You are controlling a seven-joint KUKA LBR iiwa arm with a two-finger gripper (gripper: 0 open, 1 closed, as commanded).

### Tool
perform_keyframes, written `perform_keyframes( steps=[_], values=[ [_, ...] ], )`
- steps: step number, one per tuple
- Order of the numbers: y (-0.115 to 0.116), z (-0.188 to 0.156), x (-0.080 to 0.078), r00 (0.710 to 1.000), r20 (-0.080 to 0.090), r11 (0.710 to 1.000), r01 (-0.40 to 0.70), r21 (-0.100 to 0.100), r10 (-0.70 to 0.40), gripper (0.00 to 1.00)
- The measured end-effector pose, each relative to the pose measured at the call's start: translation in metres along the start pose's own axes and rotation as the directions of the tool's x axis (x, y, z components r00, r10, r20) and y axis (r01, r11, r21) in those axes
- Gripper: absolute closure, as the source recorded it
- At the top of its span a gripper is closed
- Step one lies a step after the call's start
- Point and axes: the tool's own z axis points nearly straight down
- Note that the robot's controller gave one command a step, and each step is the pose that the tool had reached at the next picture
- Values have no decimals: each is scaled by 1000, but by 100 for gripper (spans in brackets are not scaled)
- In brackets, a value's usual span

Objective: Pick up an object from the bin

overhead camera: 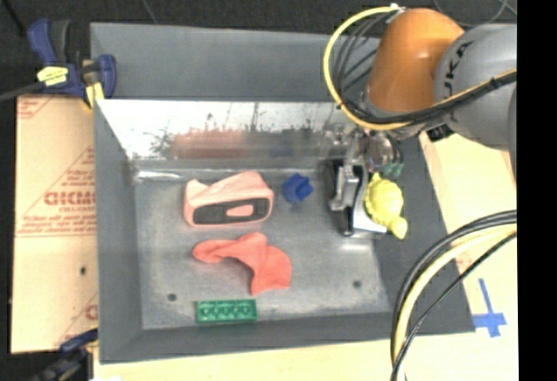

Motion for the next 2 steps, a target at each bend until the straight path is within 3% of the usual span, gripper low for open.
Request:
perform_keyframes(
  steps=[1, 2],
  values=[
    [0, -5, -1, 1000, 7, 1000, 1, 1, -1, 0],
    [32, 47, 17, 998, 11, 998, 56, 3, -56, 0]
  ],
)
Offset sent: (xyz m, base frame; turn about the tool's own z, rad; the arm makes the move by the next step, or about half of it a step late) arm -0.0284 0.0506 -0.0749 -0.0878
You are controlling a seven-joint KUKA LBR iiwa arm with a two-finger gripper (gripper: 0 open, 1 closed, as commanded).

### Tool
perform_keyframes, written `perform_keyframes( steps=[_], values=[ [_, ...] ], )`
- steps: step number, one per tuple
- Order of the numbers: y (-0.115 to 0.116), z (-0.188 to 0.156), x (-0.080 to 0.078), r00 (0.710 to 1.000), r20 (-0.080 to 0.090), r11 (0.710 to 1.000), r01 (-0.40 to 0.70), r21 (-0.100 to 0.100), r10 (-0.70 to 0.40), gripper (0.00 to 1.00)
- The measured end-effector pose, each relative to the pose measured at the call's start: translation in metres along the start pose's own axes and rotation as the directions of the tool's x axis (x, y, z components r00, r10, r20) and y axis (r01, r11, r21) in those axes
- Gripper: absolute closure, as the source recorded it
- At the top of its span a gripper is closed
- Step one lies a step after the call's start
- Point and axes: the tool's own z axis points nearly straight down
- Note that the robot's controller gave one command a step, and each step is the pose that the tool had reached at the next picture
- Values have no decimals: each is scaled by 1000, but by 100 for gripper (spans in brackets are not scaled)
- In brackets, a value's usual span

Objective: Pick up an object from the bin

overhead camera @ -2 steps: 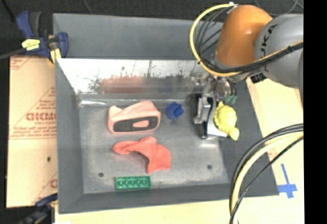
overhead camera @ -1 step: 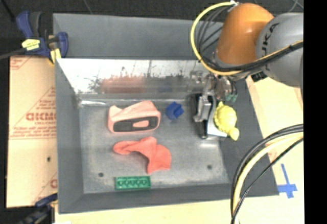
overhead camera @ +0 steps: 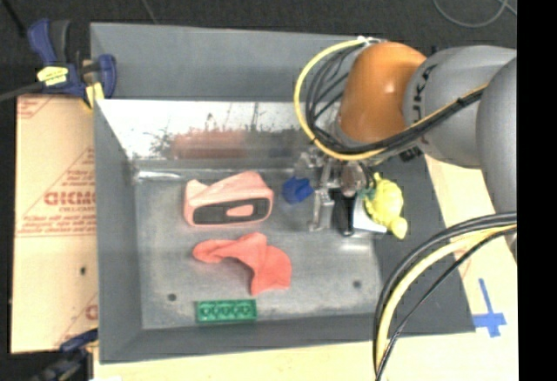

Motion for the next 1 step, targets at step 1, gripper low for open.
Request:
perform_keyframes(
  steps=[1],
  values=[
    [17, 34, 1, 999, 2, 999, 39, -2, -39, 0]
  ],
)
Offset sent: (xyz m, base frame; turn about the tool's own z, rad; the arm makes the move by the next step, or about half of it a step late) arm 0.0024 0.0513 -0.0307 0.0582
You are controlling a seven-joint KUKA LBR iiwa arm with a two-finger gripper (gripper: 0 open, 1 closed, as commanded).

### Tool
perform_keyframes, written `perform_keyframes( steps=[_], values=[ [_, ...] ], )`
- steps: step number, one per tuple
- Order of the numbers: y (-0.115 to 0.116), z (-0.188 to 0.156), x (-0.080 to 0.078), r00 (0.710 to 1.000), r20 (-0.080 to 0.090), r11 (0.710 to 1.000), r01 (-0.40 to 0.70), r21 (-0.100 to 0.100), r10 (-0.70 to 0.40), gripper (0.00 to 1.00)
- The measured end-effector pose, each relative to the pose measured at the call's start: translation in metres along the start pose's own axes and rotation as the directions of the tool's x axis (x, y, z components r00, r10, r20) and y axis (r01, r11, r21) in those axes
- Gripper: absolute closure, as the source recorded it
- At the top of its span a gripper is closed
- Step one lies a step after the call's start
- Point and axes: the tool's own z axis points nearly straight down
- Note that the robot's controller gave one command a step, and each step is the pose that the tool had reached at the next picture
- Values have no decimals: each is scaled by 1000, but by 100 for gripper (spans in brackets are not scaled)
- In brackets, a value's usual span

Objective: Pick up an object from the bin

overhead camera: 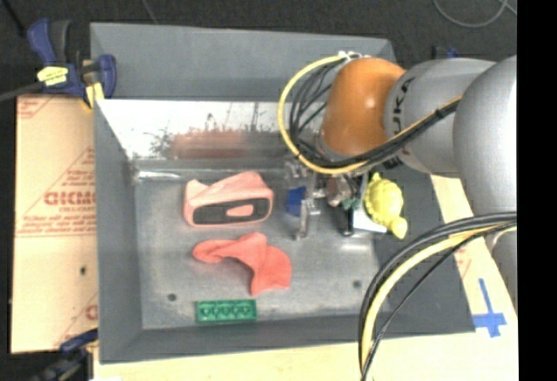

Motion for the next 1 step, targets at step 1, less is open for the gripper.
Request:
perform_keyframes(
  steps=[1],
  values=[
    [22, -4, -7, 997, 6, 997, -76, 2, 76, 0]
  ],
)
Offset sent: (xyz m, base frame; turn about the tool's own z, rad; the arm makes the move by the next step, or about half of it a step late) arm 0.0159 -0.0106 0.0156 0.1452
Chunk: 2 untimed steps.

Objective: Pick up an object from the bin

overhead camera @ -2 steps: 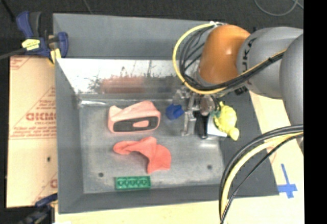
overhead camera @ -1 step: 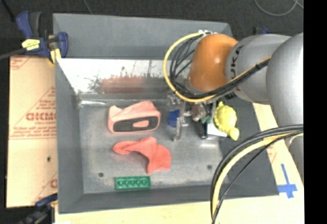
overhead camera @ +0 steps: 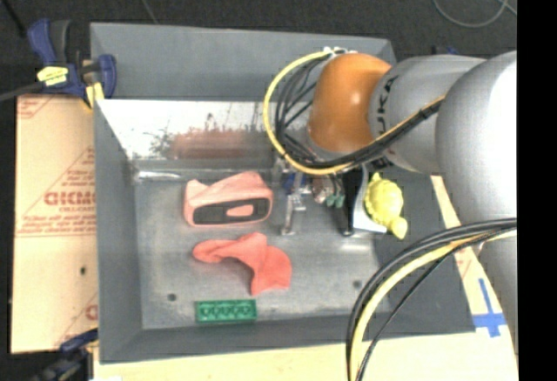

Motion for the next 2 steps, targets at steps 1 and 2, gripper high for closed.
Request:
perform_keyframes(
  steps=[1, 2],
  values=[
    [-13, -6, -7, 999, -2, 999, -45, -3, 45, 0],
    [17, -4, -7, 997, 0, 997, 71, 3, -71, 0]
  ],
)
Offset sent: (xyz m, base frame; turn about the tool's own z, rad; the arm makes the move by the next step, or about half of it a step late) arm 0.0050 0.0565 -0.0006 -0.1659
